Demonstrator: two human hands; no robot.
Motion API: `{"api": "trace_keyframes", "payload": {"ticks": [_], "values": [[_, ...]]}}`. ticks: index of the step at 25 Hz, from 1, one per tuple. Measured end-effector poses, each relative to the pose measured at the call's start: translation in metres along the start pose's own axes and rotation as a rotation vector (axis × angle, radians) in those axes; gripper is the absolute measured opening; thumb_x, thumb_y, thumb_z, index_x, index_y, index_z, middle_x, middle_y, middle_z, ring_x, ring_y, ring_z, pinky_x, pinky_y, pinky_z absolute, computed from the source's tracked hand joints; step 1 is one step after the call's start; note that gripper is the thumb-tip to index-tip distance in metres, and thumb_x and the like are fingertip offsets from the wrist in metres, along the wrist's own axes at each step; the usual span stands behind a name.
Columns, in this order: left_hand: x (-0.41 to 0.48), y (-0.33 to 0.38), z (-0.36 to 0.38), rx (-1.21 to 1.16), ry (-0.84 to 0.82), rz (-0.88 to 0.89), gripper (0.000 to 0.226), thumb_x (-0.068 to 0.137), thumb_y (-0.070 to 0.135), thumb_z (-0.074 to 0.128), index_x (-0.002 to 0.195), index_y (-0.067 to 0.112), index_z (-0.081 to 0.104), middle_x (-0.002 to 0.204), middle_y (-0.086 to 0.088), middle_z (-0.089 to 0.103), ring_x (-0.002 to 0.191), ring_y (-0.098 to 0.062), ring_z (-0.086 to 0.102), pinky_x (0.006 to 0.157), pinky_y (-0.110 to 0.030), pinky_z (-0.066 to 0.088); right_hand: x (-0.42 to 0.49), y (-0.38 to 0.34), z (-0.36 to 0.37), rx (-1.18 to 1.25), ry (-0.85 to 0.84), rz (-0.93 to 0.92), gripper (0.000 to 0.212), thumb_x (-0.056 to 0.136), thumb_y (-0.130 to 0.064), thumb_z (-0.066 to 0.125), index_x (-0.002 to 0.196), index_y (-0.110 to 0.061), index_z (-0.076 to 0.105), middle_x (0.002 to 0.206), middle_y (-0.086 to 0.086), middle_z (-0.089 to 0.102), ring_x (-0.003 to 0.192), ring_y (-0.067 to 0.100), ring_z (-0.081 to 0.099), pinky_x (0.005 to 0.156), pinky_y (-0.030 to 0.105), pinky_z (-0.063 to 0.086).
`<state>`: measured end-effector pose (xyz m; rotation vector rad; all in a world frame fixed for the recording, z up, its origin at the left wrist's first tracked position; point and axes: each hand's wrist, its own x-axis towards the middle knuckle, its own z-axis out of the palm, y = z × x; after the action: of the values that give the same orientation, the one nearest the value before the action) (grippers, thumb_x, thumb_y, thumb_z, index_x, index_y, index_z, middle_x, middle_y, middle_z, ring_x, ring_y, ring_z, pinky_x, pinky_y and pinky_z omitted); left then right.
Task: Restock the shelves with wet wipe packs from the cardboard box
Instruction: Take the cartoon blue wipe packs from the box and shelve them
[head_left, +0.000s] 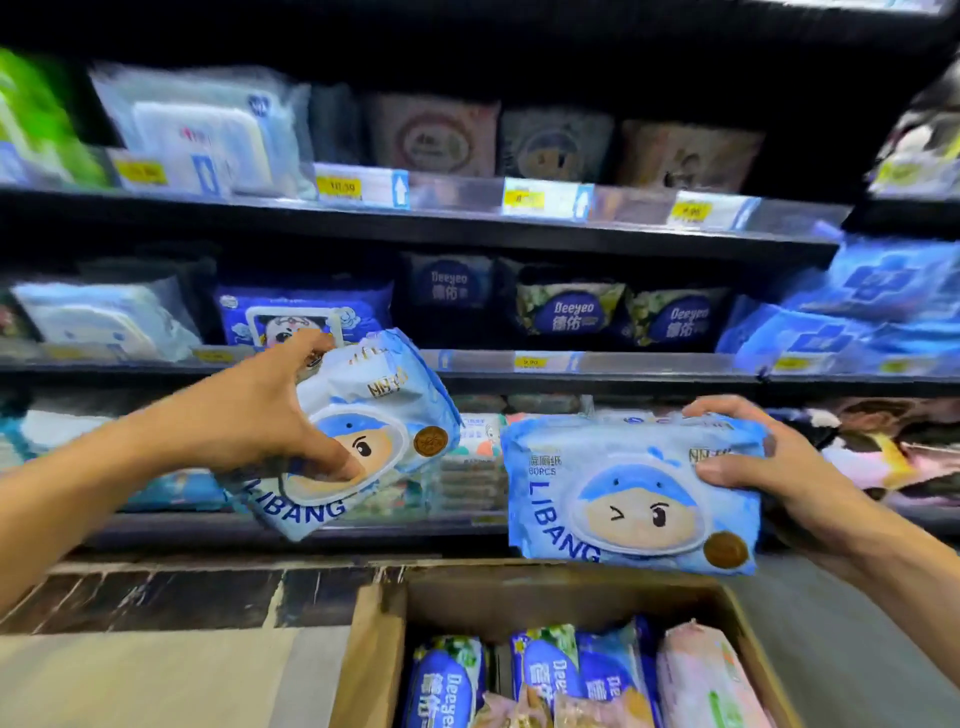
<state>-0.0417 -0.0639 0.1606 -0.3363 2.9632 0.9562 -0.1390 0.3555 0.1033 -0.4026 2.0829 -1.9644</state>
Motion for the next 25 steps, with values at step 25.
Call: {"api": "trace_keyframes", "payload": {"ticks": [25], "values": [[0.025, 0.078, -0.076, 0.220, 0.278, 0.253, 0.095, 0.043, 0.056, 0.092, 0.118, 0.050, 0.035, 0.112, 0.016, 0.059, 0.092, -0.017, 0.065, 0.082, -0.040, 0.054, 0.034, -0.104, -0.008, 0.152, 0.081, -0.353, 0.043, 0.065, -0.002, 0.078, 0.100, -0.018, 0.058, 0.082, 0.008, 0.061, 0.064, 0.021, 0.061, 0.052, 0.025, 0.053]]}}
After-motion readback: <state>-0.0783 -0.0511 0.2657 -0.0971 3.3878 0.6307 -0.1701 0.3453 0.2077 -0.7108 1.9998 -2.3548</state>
